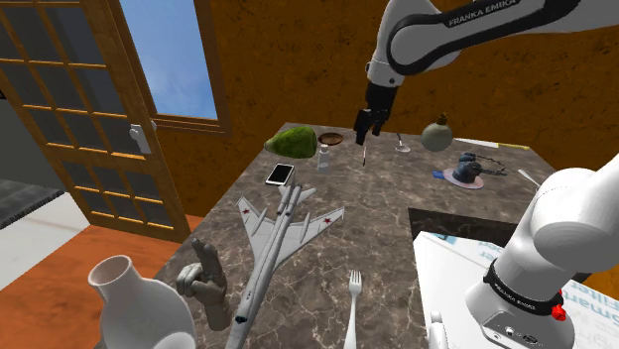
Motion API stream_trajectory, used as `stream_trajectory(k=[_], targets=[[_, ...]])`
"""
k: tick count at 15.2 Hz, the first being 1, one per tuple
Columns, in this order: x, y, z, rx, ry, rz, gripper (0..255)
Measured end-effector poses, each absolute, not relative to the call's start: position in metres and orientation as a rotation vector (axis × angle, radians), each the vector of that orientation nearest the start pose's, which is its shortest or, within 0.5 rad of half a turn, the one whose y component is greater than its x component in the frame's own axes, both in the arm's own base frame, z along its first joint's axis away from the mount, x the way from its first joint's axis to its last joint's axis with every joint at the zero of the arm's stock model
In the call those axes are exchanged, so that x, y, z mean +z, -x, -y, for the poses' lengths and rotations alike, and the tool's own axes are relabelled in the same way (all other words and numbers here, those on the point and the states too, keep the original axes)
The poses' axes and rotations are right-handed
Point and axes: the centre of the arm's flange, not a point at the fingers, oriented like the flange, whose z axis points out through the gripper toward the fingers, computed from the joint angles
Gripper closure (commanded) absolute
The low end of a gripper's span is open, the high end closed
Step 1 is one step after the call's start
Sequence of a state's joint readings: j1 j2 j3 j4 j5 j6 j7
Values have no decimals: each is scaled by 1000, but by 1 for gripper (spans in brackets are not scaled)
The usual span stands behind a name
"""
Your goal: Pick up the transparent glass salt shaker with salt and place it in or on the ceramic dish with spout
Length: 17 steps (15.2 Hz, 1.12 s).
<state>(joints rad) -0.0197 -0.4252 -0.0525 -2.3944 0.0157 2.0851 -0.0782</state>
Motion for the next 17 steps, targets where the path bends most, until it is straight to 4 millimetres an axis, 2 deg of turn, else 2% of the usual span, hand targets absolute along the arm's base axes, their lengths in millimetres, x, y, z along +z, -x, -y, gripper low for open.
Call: stream_trajectory(k=[10, 15, 17], targets=[[416, -529, 62, -280, 3126, 99, 0], [383, -579, 69, -328, 3133, 148, 0], [370, -588, 74, -335, 3134, 156, 0]])
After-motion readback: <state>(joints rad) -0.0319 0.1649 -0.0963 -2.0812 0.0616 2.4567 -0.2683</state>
